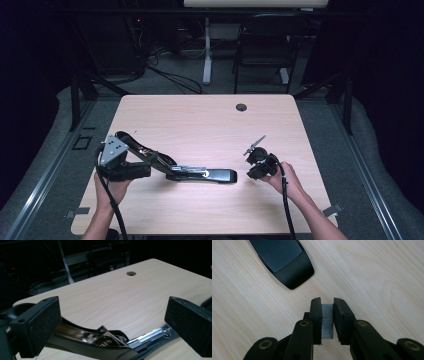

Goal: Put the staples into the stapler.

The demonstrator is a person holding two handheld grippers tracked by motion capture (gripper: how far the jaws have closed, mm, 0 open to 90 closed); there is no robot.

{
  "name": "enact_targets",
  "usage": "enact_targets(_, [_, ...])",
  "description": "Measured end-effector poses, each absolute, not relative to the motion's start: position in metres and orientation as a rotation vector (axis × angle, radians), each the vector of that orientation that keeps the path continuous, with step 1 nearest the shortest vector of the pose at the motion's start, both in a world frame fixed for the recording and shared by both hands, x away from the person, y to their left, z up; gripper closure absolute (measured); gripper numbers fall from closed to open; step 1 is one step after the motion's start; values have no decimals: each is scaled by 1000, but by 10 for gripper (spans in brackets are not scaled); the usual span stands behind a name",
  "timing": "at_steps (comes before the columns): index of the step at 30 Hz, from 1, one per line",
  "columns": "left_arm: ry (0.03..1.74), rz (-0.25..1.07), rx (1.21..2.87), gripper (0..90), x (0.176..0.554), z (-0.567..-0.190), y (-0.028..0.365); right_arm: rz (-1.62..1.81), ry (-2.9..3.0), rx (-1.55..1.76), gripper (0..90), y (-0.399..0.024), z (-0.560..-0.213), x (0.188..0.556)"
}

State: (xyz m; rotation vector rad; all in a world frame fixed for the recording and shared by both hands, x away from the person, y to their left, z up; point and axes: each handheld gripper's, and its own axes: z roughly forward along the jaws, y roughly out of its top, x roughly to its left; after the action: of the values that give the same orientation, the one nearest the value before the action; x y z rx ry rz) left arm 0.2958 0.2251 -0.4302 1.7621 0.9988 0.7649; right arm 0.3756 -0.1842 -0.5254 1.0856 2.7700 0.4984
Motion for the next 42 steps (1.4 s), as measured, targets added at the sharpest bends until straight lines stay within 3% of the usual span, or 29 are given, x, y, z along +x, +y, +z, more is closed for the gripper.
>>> enact_targets(13, [1160, 872, 1639, 61, 296, -422, 253, 533, 2770, 1079, 780, -182, -521, 375])
enact_targets(18, [1226, 857, 1616, 157, 304, -428, 260, 540, 2766, 1077, 780, -181, -521, 375])
enact_targets(24, [1342, 751, 1566, 282, 317, -441, 273, 561, 2765, 1076, 780, -179, -522, 374])
enact_targets(38, [1332, 673, 1545, 609, 324, -452, 267, 556, 2784, 997, 780, -167, -518, 377])
enact_targets(42, [1336, 672, 1535, 618, 324, -452, 267, 581, 2773, 977, 781, -163, -513, 378])
